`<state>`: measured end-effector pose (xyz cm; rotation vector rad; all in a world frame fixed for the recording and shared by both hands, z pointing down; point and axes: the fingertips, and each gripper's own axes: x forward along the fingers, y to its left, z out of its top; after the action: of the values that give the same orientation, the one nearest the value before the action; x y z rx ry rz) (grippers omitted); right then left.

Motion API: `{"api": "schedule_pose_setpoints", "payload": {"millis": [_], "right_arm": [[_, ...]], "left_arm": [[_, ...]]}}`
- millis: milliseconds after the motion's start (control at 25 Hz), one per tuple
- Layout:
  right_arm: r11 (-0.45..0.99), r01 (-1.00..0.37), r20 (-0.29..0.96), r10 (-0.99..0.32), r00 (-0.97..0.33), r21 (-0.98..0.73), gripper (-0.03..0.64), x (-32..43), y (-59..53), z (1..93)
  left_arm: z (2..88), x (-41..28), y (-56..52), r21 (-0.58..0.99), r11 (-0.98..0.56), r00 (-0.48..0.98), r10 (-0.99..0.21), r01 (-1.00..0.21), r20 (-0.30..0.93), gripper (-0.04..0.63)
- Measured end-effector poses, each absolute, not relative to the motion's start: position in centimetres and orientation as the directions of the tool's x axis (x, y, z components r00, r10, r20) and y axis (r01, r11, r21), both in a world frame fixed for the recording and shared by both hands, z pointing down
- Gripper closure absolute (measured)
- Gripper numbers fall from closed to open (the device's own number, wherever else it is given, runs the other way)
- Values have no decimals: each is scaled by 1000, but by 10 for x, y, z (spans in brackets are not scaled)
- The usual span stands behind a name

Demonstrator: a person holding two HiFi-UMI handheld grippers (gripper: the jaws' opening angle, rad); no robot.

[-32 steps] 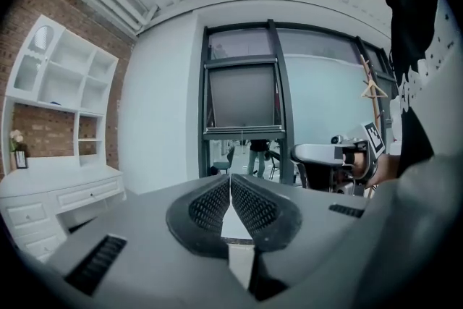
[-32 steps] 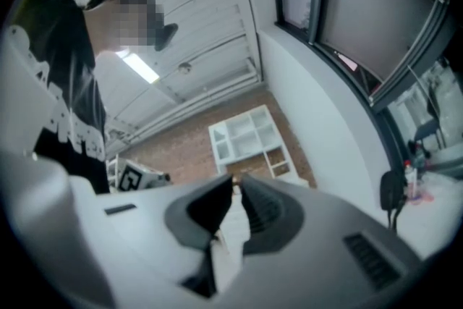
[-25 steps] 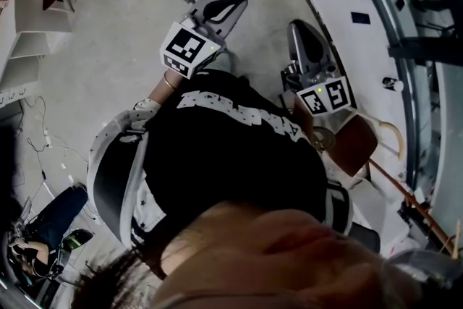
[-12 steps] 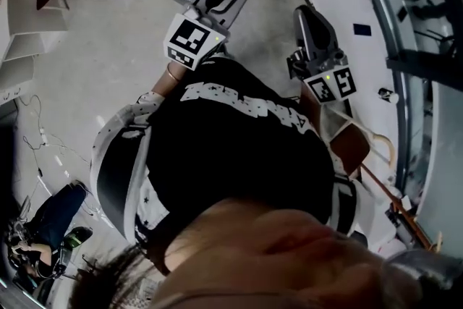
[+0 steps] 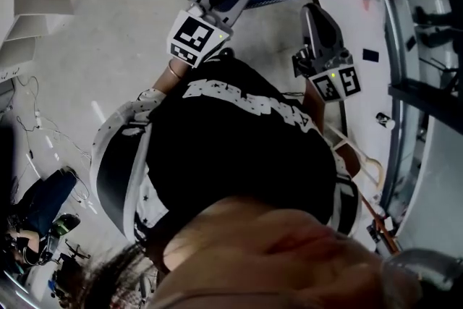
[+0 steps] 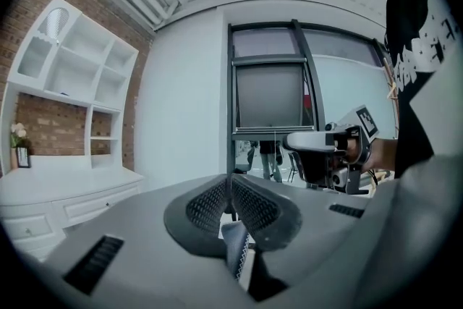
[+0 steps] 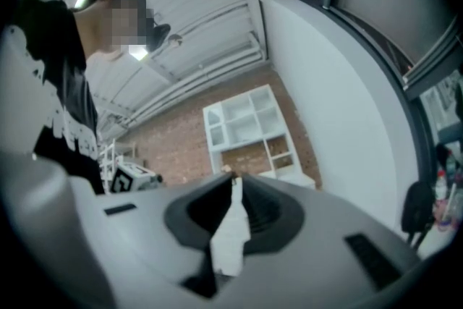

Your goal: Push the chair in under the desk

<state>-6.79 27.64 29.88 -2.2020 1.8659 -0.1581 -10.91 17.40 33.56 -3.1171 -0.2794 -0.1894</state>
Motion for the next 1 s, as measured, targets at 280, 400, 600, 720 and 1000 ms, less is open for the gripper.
{"api": "schedule_pose_setpoints", "payload": {"millis": [280, 400, 600, 720, 1000], "right_arm": [[-106, -955, -64, -990, 128, -278, 581, -68, 238, 302], [-98, -953, -47, -992, 116, -286, 581, -64, 228, 305], [-44, -949, -40, -997, 60, -311, 572, -56, 208, 307], [-7, -952, -24, -1000, 15, -307, 529, -45, 204, 316], [131, -946, -28, -991, -129, -297, 518, -27, 180, 316]], "left_arm": [[346, -110, 143, 29, -990, 982, 142, 139, 122, 552], [354, -111, 135, 44, -991, 982, 130, 125, 136, 542], [369, -107, 124, 70, -994, 981, 95, 85, 166, 529], [377, -101, 124, 67, -997, 980, 59, 47, 191, 528], [374, -97, 110, 53, -994, 975, -84, -97, 208, 517]]}}
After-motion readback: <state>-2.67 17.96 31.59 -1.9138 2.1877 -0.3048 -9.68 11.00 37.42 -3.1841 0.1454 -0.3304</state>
